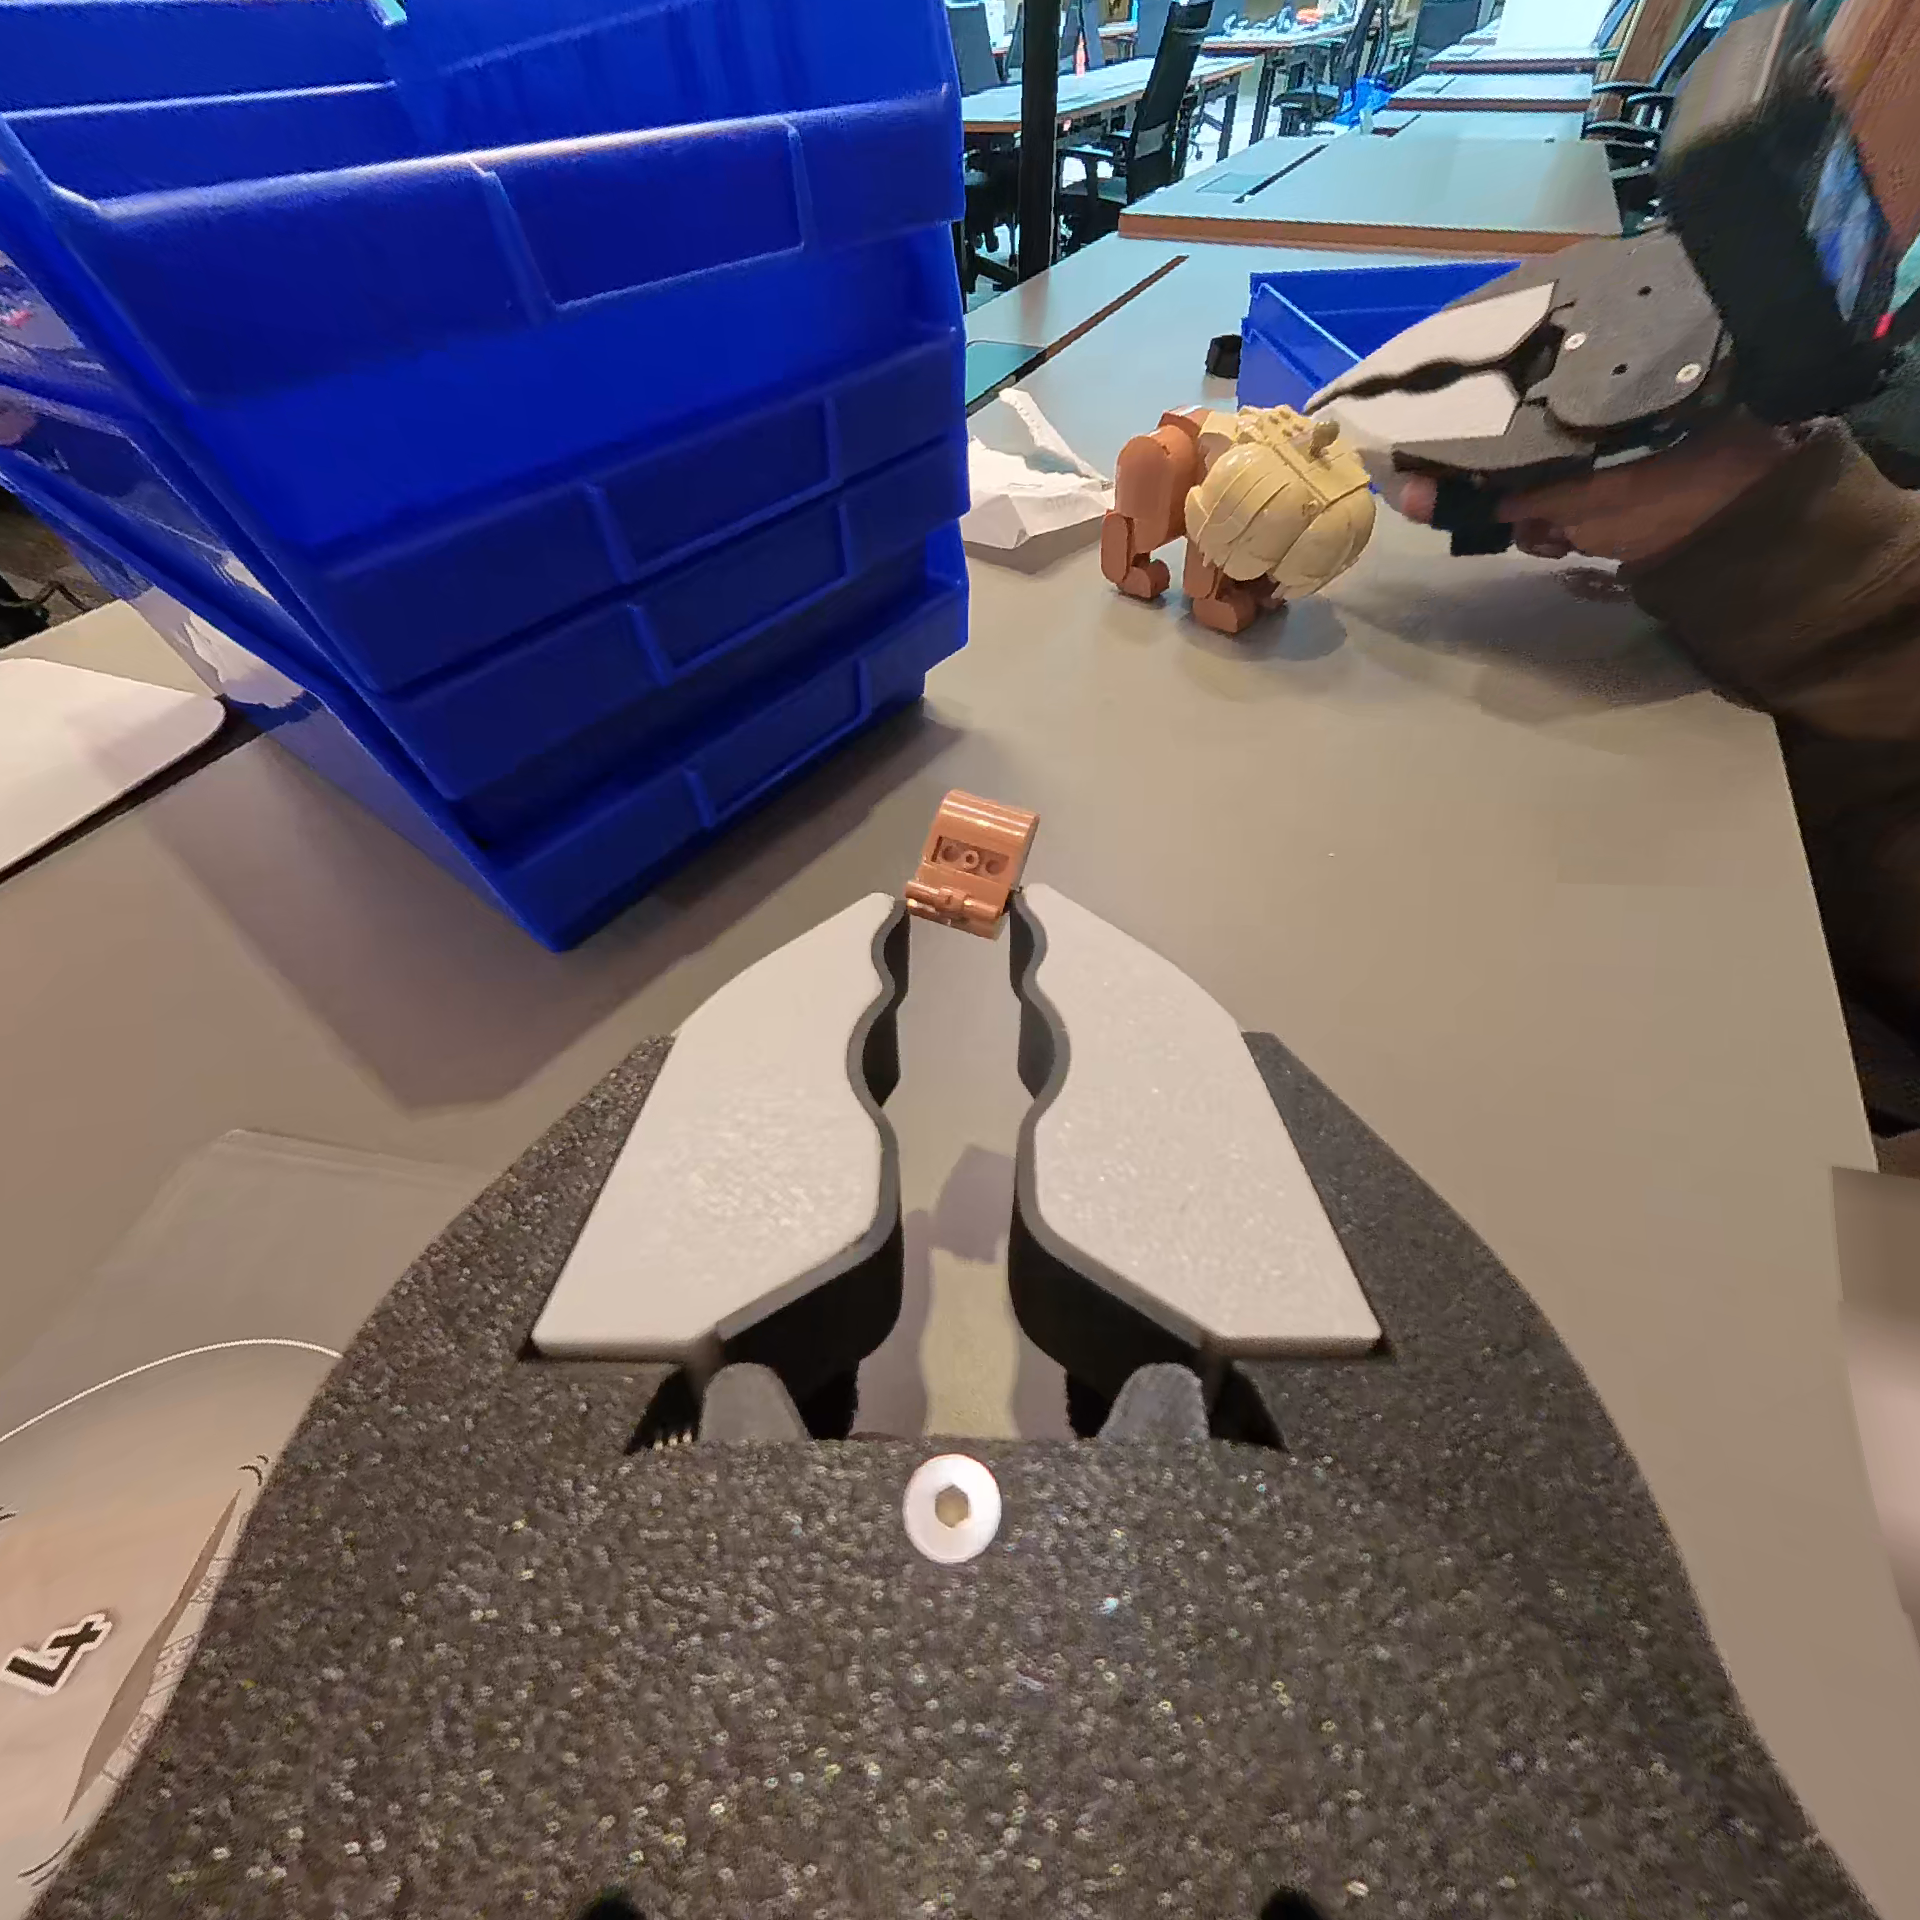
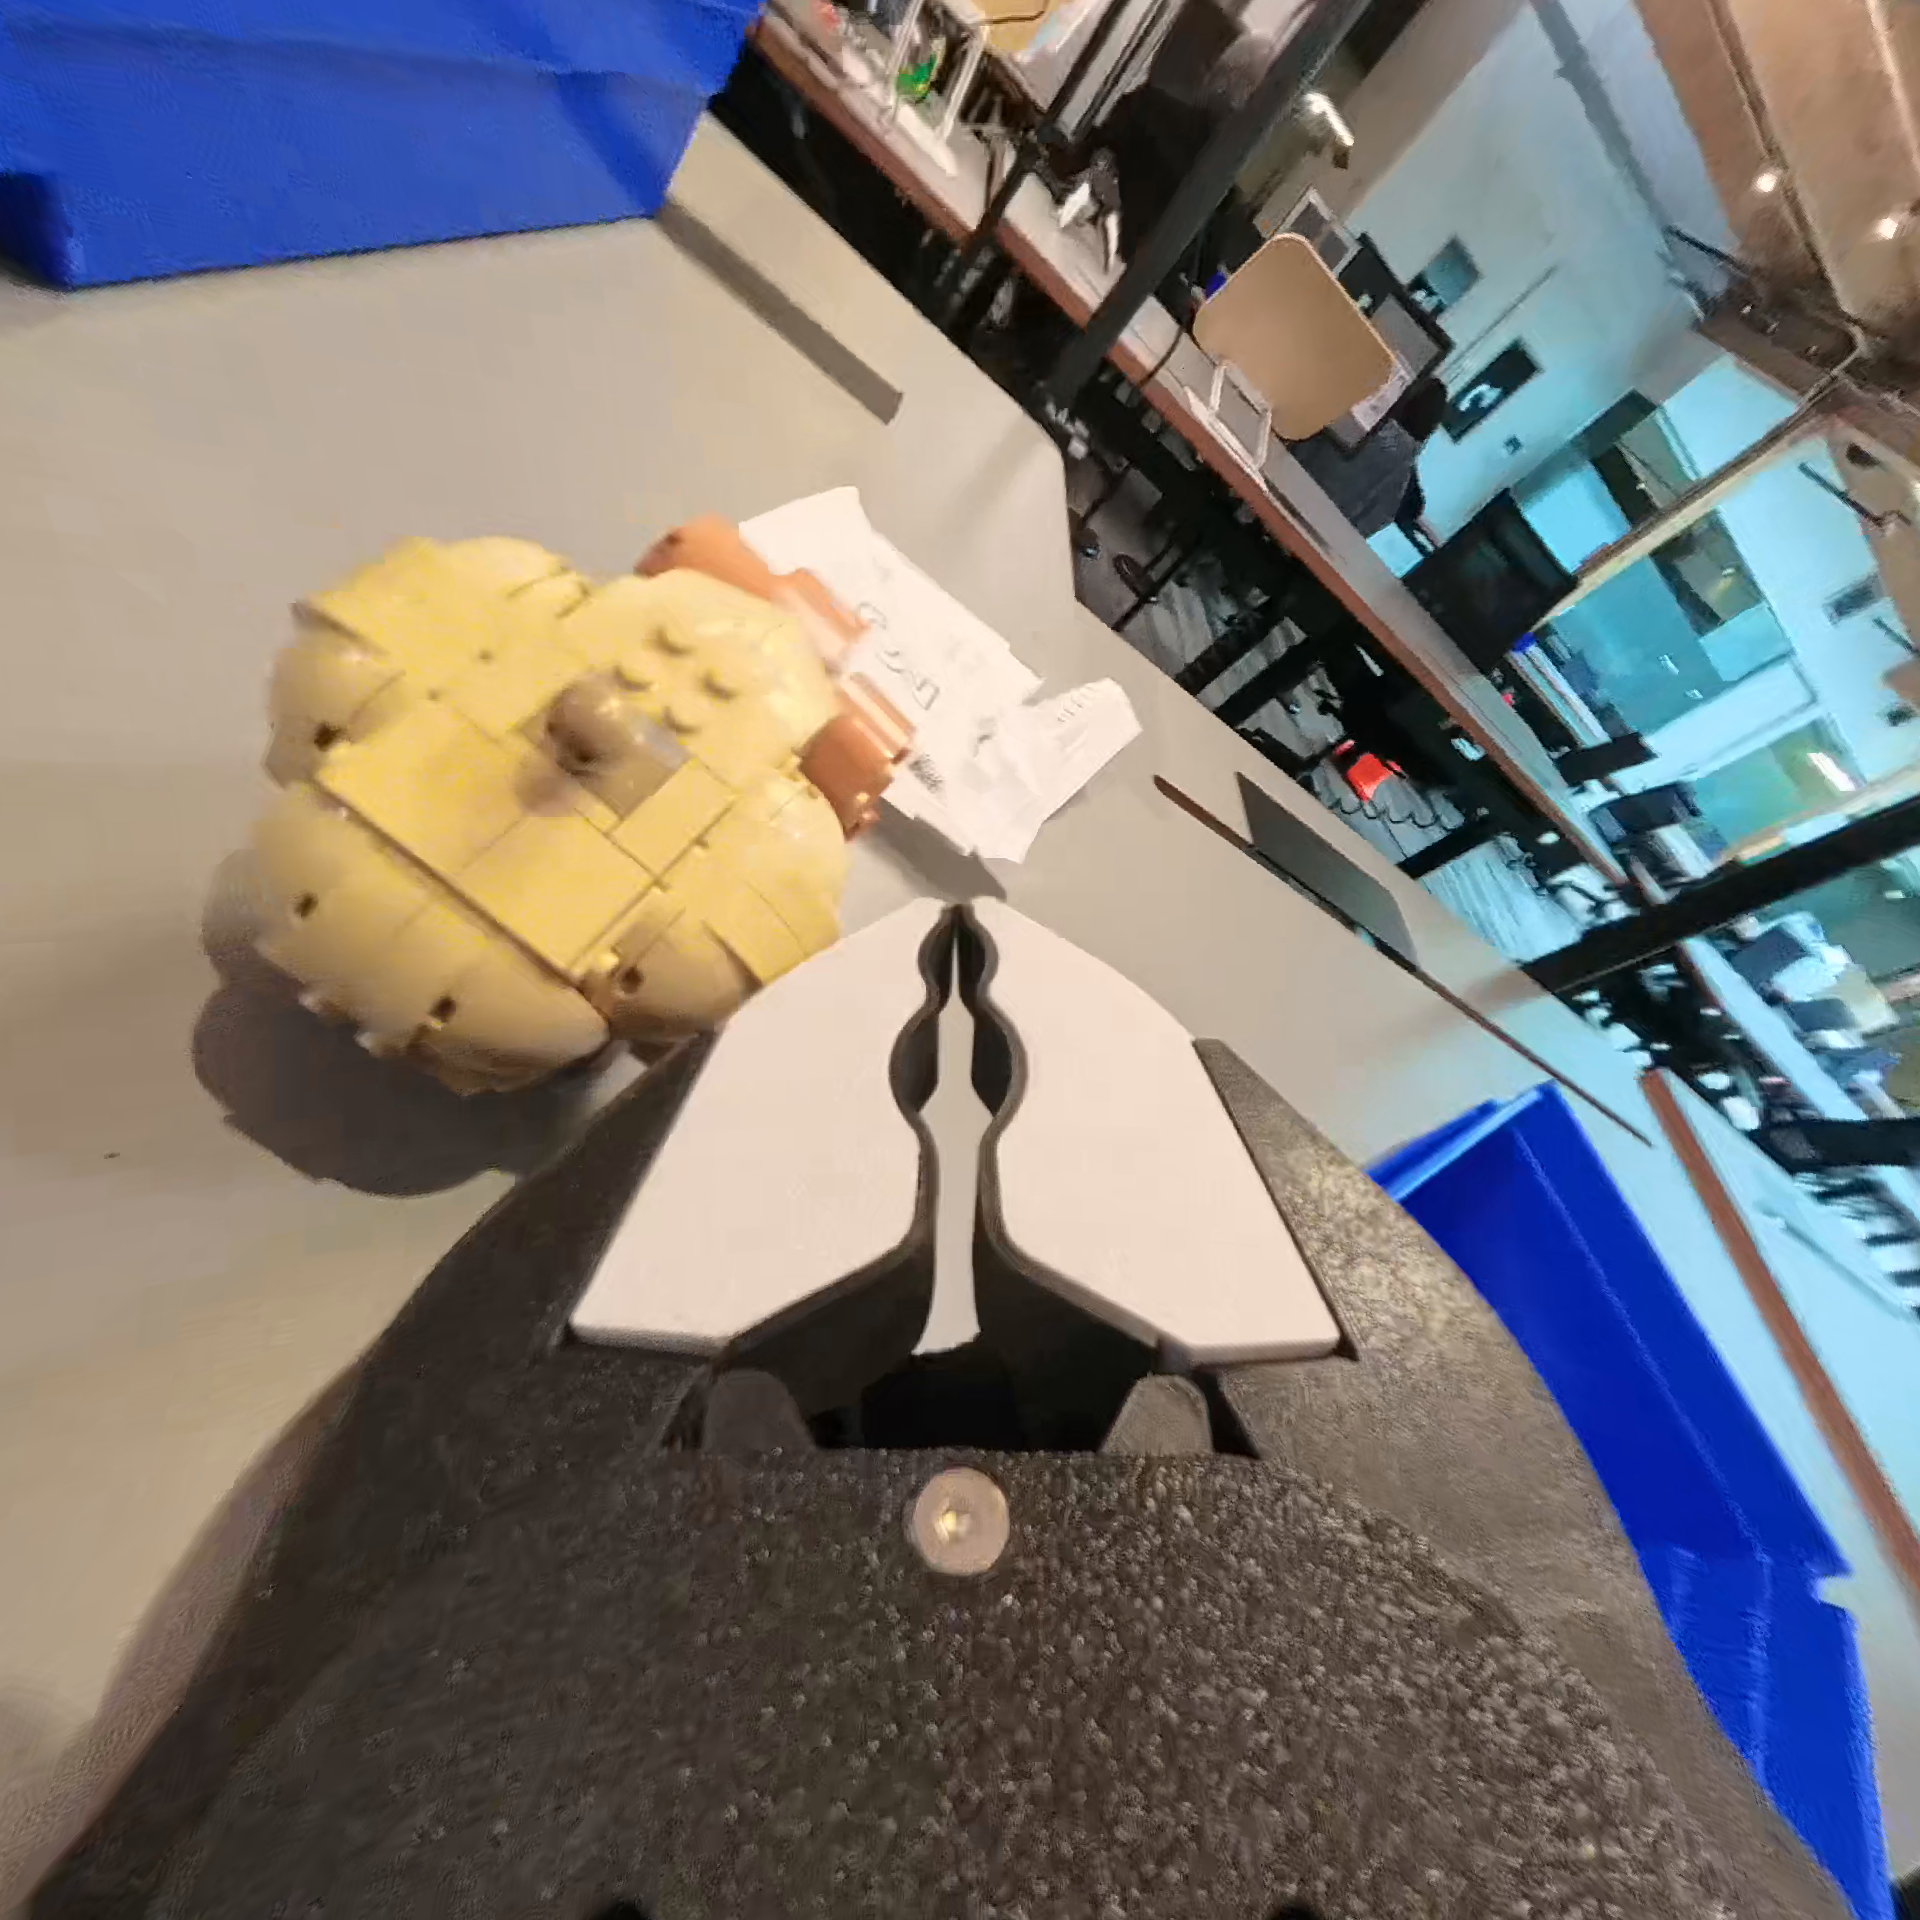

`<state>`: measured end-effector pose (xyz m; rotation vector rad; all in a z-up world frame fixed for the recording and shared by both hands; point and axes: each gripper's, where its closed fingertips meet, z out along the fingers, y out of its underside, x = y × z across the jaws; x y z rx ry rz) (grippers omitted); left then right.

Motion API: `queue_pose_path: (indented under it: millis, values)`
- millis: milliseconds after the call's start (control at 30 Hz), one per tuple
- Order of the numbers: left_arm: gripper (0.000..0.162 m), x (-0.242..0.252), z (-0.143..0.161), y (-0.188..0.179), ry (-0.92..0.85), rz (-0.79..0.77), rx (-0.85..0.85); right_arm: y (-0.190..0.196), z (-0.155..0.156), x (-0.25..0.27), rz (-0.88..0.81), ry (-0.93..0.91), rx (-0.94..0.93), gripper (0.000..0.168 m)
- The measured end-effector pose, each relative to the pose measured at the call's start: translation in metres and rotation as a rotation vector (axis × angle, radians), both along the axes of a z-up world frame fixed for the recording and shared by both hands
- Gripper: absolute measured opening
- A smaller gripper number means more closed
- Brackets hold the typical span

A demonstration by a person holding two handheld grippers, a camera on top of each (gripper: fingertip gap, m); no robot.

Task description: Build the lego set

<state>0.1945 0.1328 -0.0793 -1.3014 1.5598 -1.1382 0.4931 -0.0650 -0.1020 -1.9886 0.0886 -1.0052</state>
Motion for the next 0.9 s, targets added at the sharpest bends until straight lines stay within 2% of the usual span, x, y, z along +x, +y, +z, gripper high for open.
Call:
queue_pose_path:
  millis: [133,233,300,400,533,700,900]
  values:
    - [0.018,-0.001,0.003,-0.003,-0.009,-0.009,-0.002,0.027,-0.024,-0.052,0.297,0.013,-0.140,0.000]
    - [0.018,-0.001,0.004,-0.006,-0.011,-0.022,-0.005,0.041,-0.014,-0.101,0.527,-0.004,-0.078,0.002]
    - [0.018,-0.002,0.006,-0.010,-0.014,-0.034,-0.008,0.040,-0.003,-0.110,0.561,0.021,-0.011,0.002]
    - [0.018,-0.005,0.012,-0.018,-0.038,-0.054,-0.046,0.031,0.010,-0.091,0.473,0.033,0.081,0.003]
    - [0.018,-0.006,0.029,-0.038,-0.112,-0.112,-0.220,0.028,0.040,-0.092,0.436,-0.026,0.245,0.006]
    - [0.018,-0.011,0.061,-0.064,-0.244,-0.252,-0.529,0.062,0.077,-0.169,0.588,-0.170,0.382,0.007]
    - [0.017,-0.026,0.079,-0.071,-0.333,-0.354,-0.805,0.116,0.085,-0.271,0.828,-0.311,0.317,0.013]
